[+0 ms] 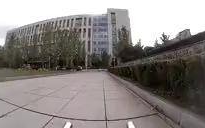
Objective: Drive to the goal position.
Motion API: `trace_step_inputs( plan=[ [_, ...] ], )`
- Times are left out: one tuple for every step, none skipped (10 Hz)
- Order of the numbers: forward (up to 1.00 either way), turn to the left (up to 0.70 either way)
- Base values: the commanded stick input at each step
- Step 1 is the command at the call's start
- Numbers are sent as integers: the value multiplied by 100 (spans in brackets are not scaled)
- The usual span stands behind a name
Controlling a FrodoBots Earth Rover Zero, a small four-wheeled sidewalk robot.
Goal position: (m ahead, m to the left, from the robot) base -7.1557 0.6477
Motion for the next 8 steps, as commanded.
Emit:
trace_step_inputs(
  plan=[
    [0, 0],
    [0, 0],
    [0, 0],
    [0, 0],
    [0, 18],
    [0, 29],
    [0, 30],
    [0, 30]
  ],
)
